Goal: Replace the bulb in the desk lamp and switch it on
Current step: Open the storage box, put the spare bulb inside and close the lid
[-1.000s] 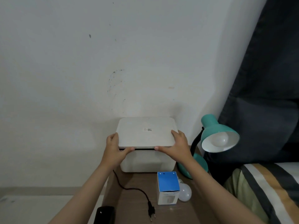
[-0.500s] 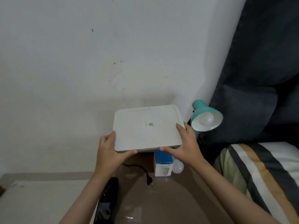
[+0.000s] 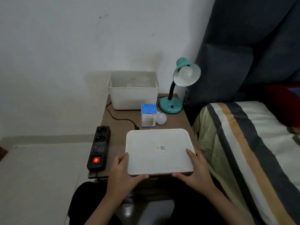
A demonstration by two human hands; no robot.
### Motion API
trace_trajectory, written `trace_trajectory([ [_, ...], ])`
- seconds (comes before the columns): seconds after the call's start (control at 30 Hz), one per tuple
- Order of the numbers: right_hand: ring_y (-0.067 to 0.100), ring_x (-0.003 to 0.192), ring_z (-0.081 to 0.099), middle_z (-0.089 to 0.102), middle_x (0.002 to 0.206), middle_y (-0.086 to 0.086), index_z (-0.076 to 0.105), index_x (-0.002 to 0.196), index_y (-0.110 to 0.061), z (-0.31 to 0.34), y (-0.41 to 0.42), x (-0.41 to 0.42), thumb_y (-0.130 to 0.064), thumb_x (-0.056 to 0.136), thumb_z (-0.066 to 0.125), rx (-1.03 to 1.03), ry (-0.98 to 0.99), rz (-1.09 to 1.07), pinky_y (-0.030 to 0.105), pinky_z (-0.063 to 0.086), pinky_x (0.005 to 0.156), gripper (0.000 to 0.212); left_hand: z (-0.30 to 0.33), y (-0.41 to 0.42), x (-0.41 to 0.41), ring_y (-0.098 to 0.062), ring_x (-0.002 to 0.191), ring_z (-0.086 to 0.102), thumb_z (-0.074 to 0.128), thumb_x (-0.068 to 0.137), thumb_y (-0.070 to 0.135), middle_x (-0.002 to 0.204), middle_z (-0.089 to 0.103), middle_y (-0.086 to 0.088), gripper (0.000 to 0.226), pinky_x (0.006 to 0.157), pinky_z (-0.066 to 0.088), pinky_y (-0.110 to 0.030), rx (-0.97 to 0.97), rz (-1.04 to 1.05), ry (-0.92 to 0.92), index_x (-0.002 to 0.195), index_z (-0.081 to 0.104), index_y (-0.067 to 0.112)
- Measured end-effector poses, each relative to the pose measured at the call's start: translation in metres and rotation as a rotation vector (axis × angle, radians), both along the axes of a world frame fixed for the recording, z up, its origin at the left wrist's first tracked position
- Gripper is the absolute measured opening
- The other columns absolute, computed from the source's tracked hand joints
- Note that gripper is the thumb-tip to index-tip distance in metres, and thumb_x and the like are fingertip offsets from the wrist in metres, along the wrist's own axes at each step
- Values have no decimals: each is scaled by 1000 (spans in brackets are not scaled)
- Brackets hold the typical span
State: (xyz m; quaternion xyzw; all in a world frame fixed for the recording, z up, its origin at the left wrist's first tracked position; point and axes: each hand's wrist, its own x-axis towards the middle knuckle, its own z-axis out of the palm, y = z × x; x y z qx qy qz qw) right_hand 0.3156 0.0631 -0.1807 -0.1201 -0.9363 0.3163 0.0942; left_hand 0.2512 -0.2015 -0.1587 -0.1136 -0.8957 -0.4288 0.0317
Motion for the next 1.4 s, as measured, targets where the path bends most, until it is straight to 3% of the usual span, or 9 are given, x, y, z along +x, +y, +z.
trace_trajectory([
  [0.2, 25, 137, 23, 24, 150, 9, 33, 142, -21, -21, 4, 3, -93, 41, 53, -40, -106, -30, 32, 25, 110, 125, -30, 5, 5, -26, 109, 46, 75, 48, 65, 117, 51, -7, 92, 88, 41, -33, -164, -25, -60, 118, 54, 10],
  [0.4, 30, 136, 18, 22, 148, 14, 36, 139, -19, -26, 4, -3, -94, 41, 49, 2, -153, 12, 40, 25, 111, 124, -40, 6, 3, -25, 116, 39, 79, 57, 55, 122, 43, -6, 88, 92, 42, -35, -205, -46, -66, 126, 45, 11],
  [0.57, 28, 135, 21, 28, 145, 13, 45, 132, -15, -17, -1, -20, -65, 62, 71, -15, -35, -62, 36, 26, 109, 89, -34, 4, -11, -24, 114, 39, 72, 56, 66, 118, 41, -4, 89, 92, 43, -38, -200, -52, -96, 124, 43, 17],
  [0.73, 24, 130, 37, 43, 139, 11, 49, 130, -11, 4, -9, -80, -35, 80, 70, -47, 135, -50, 25, 27, 102, 58, -3, 7, -69, -27, 133, 29, 68, 68, 62, 144, 30, -9, 92, 106, 35, -46, -143, 6, 17, 137, 35, 11],
  [0.9, 26, 123, 45, 50, 133, 11, 51, 129, -12, 13, -7, -154, -18, 82, 67, -59, 160, 0, 25, 29, 100, 50, 34, 18, -154, -22, 138, 23, 71, 75, 45, 149, 21, -9, 81, 107, 29, -33, 26, 51, 64, 139, 33, 13],
  [0.97, 27, 122, 44, 48, 134, 9, 51, 130, -16, 10, -5, -177, -13, 81, 66, -68, 131, 16, 24, 30, 99, 51, 43, 20, -190, -22, 139, 20, 71, 76, 42, 148, 21, -12, 79, 111, 26, -36, 28, 62, 102, 139, 32, 15],
  [1.2, 22, 117, 48, 46, 129, 5, 51, 130, -28, -12, 2, -222, -14, 77, 70, -72, 57, 20, 27, 41, 94, 58, 52, 24, -284, -33, 142, 5, 64, 80, 50, 154, 3, -17, 94, 113, 20, -46, -23, 220, 60, 145, 11, 7],
  [1.3, 20, 101, 57, 52, 114, 1, 54, 121, -26, -15, 3, -228, -18, 76, 72, -129, 125, -46, 24, 46, 80, 50, 52, 27, -309, -32, 142, 6, 59, 81, 54, 154, 6, -19, 98, 115, 17, -45, 33, 263, 19, 145, 5, 1],
  [1.4, 13, 98, 58, 56, 106, -4, 57, 110, -25, 1, 8, -231, -16, 72, 75, -171, 292, -104, 23, 46, 78, 43, 50, 33, -323, -30, 142, 8, 58, 81, 54, 154, 9, -19, 100, 116, 18, -44, 76, 248, 25, 145, 3, 1],
])
